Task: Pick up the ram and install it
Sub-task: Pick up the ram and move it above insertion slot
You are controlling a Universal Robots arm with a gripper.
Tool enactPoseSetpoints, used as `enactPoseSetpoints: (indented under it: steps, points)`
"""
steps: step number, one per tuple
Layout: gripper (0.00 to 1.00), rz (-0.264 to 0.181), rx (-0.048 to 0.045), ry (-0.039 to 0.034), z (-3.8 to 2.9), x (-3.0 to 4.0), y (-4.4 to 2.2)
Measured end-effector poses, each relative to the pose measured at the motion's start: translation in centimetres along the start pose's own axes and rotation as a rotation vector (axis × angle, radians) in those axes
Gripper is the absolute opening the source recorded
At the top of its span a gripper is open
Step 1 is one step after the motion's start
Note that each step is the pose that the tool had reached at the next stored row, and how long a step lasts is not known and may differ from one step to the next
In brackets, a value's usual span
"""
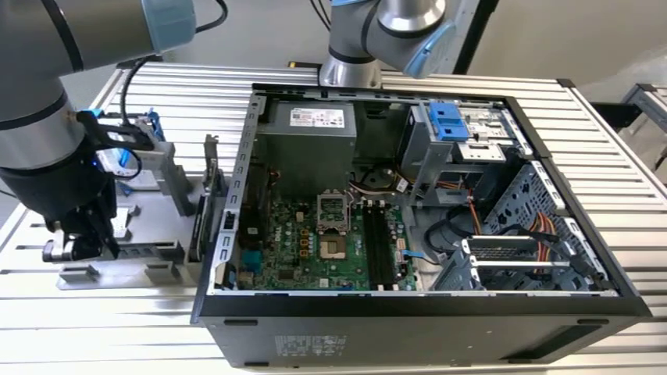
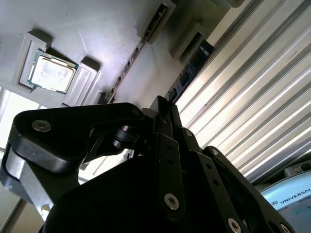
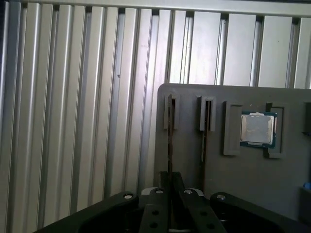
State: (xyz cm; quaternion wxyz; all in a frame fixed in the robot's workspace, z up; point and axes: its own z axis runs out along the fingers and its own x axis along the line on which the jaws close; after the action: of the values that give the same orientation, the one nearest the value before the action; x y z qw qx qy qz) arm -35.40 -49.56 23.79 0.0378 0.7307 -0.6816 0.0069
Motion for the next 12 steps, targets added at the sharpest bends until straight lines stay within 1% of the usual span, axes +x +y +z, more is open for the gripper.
enactPoseSetpoints:
  steps: [12]
  points:
    - [0.0, 0.0, 0.0, 0.0, -1.14, 0.07, 0.05]
